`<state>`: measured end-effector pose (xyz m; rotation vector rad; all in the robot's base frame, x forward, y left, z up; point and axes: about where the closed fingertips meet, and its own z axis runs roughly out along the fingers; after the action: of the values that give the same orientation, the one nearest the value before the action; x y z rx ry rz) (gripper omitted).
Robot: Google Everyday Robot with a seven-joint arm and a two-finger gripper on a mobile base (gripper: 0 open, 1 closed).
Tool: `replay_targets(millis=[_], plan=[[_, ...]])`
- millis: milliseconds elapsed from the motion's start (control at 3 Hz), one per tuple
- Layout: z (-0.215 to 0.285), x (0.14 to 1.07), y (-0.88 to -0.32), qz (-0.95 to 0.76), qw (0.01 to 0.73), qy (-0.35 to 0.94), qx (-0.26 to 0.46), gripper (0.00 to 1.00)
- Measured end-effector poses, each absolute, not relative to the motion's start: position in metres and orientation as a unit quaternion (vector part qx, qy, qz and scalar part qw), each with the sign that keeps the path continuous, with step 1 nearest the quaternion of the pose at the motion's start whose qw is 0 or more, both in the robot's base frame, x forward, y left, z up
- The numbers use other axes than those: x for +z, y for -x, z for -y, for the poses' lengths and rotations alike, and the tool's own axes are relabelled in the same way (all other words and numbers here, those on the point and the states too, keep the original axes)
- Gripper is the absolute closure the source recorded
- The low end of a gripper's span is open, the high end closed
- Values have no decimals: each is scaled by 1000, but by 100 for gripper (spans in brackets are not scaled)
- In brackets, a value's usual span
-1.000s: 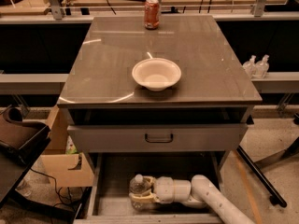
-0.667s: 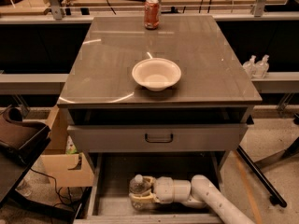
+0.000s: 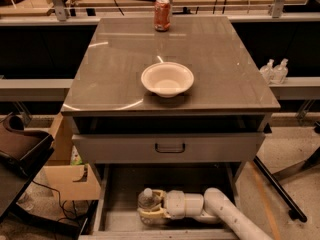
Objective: Place water bottle into middle drawer
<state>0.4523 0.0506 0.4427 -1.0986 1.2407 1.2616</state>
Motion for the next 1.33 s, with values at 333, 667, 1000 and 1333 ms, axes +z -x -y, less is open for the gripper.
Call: replay_targets(millis=[333,667,1000,1333], plan=[[-51,447,-452,-514,505,455,523,100],[-51,447,-452,-514,505,455,523,100],[-53,448,-451,-513,504,456,524,82],[-54,448,-451,-512,504,456,526,59]])
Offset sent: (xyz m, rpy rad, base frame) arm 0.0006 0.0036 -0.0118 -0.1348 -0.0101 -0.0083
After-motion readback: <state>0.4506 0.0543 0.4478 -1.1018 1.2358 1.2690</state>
